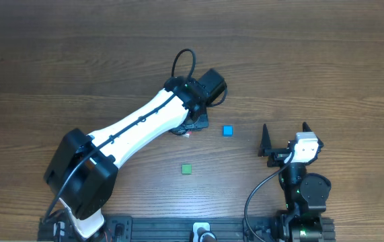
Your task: Stack Cubes
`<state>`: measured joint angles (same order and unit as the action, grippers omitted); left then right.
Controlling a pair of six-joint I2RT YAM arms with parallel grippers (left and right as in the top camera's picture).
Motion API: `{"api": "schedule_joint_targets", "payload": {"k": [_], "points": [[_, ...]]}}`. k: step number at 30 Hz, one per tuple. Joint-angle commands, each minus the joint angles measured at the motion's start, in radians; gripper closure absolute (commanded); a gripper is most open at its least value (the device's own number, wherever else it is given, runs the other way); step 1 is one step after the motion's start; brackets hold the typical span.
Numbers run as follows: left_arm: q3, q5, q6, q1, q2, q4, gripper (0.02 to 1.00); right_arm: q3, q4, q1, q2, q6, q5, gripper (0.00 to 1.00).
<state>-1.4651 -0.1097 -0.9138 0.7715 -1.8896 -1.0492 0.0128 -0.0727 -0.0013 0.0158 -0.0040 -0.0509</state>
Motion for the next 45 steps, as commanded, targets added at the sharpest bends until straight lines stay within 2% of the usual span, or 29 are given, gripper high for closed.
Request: {"api": "schedule_joint_targets", "payload": {"k": [1,38,41,45], "points": [[0.008,-0.015,-0.015,-0.009,-0.015,0.003,0.98,-0.008,0.001,-0.006,-0.01,-0.001,-0.001,0.009],[0.008,-0.008,-0.015,-0.011,-0.058,0.014,0.972,-0.008,0.002,-0.006,-0.01,-0.001,-0.001,0.009],[0.008,-0.008,-0.015,-0.011,-0.058,0.014,0.919,-0.008,0.002,-0.006,-0.01,-0.001,-0.001,0.009],[0.008,-0.008,-0.014,-0.011,-0.058,0.014,0.774,-0.008,0.002,-0.006,-0.01,-0.001,-0.001,0.007]]}}
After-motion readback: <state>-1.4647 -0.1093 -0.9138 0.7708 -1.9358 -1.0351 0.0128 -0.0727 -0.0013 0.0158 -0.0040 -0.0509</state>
